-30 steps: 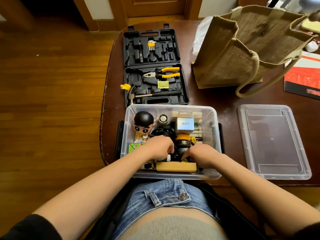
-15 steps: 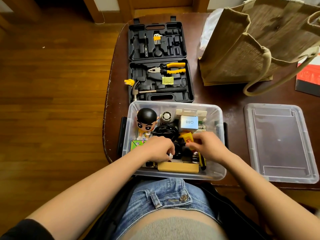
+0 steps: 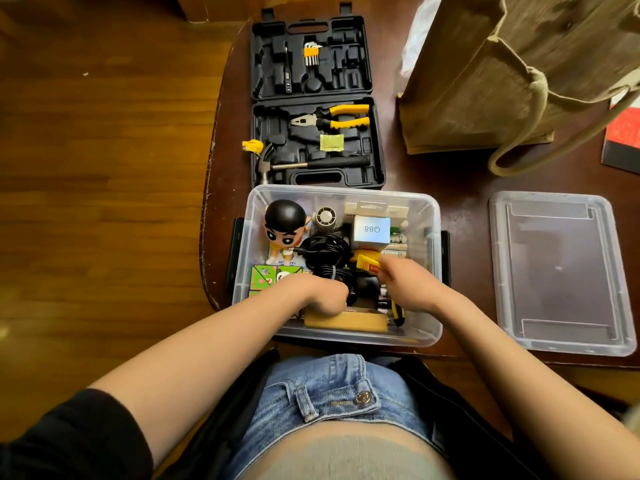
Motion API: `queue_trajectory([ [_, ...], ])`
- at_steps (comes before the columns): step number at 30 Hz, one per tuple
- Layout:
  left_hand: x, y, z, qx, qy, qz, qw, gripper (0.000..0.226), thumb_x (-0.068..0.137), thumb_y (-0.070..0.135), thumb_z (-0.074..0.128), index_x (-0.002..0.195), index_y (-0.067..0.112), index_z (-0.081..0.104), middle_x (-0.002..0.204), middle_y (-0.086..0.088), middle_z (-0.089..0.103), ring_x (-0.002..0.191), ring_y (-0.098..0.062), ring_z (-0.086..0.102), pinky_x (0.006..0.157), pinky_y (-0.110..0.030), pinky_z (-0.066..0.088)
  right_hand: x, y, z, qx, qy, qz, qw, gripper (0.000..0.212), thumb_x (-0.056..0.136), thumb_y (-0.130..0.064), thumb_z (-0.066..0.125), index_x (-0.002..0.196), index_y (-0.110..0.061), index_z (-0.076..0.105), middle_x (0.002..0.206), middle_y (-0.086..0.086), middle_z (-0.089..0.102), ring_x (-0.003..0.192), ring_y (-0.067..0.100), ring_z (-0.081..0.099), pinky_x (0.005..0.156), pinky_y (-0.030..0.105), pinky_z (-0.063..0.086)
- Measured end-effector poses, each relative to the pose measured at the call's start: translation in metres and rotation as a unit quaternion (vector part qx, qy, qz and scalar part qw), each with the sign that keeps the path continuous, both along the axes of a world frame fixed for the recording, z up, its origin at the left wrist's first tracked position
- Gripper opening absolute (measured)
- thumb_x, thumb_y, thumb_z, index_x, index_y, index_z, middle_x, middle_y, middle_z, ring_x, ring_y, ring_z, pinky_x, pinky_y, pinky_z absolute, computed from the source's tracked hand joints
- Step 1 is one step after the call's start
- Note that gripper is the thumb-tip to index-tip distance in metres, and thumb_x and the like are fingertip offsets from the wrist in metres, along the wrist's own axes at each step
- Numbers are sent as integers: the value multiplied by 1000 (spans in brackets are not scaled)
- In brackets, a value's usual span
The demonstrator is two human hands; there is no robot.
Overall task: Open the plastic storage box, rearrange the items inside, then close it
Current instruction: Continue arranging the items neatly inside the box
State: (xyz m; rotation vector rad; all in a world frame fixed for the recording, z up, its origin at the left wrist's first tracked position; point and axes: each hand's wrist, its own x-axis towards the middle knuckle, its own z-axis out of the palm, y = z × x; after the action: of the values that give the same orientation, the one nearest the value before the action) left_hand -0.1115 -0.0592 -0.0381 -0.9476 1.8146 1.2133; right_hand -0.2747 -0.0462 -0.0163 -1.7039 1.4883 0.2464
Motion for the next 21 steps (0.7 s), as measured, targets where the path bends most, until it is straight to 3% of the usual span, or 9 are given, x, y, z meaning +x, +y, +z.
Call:
queue_trajectory([
  [3, 1, 1, -1, 11, -7, 45, 999, 21, 100, 10, 33, 96, 6, 54, 95, -11, 50, 84, -21, 44, 75, -33, 35, 0, 0, -2, 29, 35, 56, 997, 13, 93, -5, 42, 92, -8, 55, 93, 10, 59, 87, 28, 55, 70, 35, 45],
  [7, 0, 4, -3, 11, -21, 82, 996, 26, 99, 8, 34, 77, 11, 47, 78, -5, 44, 68, -14, 38, 68, -30, 33, 6, 11, -8, 48, 52, 125, 990, 15, 92, -5, 43, 99, -9, 55, 98, 12, 61, 88, 28, 56, 65, 30, 37],
  [12, -1, 7, -7, 5, -30, 145, 989, 10, 97, 12, 41, 97, 10, 51, 76, -1, 45, 65, -11, 40, 58, -24, 31, 8, 12, -16, 7, 48, 111, 993, 27, 95, -19, 44, 118, -26, 56, 105, 6, 65, 95, 27, 60, 77, 36, 51],
  [16, 0, 10, -10, 4, -32, 206, 978, 19, 95, 9, 43, 107, 3, 58, 84, -5, 51, 70, -14, 44, 58, -23, 33, 9, 6, -22, 75, 21, 138, 987, 40, 95, -11, 42, 131, -24, 53, 117, 6, 63, 102, 25, 58, 79, 30, 46],
  [21, -3, 15, -13, 0, -38, 238, 971, 35, 94, 2, 37, 125, -2, 53, 101, -8, 48, 90, -20, 45, 76, -28, 36, 9, 3, -25, 132, -24, 129, 982, 44, 96, -6, 38, 138, -16, 46, 131, 8, 52, 118, 26, 51, 97, 33, 41],
])
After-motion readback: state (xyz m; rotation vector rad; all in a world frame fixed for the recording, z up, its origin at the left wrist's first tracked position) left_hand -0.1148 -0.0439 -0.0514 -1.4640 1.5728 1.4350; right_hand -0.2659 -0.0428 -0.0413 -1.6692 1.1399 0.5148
